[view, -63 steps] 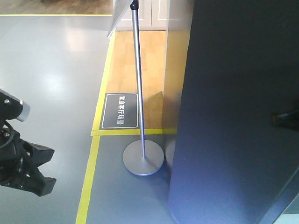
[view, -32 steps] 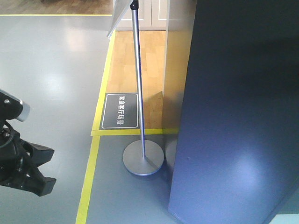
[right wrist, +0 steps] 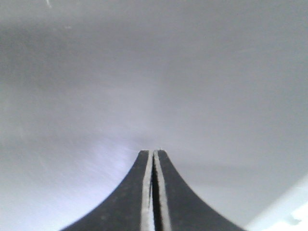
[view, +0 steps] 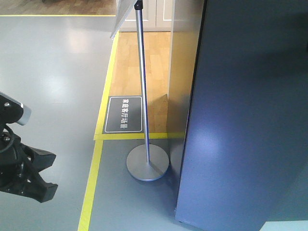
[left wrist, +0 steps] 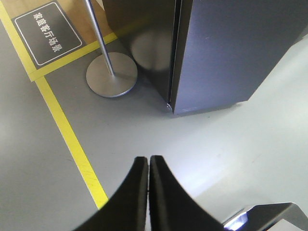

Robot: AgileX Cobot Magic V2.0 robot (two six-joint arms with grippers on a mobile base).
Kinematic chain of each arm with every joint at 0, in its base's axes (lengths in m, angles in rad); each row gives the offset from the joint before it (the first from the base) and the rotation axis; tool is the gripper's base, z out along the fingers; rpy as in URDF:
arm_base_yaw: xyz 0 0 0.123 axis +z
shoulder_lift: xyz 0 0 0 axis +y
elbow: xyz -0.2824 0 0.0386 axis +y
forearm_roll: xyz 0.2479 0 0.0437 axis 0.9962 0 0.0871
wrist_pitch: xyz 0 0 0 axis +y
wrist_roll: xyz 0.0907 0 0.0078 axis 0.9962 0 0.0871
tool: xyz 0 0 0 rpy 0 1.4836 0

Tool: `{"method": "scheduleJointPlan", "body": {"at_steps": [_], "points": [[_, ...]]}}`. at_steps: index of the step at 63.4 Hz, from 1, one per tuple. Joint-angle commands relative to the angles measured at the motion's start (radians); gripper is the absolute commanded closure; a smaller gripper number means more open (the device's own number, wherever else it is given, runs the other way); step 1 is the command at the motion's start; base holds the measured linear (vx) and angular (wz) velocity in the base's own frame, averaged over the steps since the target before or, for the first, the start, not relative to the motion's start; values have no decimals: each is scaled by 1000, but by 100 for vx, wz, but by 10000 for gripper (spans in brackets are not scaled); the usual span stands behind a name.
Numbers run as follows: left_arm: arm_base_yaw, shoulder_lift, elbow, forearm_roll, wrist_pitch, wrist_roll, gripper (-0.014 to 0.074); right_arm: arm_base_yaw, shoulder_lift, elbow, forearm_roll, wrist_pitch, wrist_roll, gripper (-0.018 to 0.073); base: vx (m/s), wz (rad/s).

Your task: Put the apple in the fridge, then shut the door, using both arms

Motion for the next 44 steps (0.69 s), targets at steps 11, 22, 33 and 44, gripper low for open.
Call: {"method": "scheduleJointPlan", "body": {"at_steps": [11, 22, 33, 44], "points": [[-6, -15, -27, -8, -49, -12, 603, -30, 143, -214, 254, -92, -249, 563, 0, 0], [-6, -15, -27, -8, -49, -12, 603, -30, 260, -340, 260, -124, -252, 563, 0, 0], [-6, -15, -27, -8, -49, -12, 603, -30, 322, -399, 260, -119, -249, 563, 0, 0], [-6, -15, -27, -8, -48, -12, 603, -30, 316, -399, 262, -58, -249, 563, 0, 0]]}}
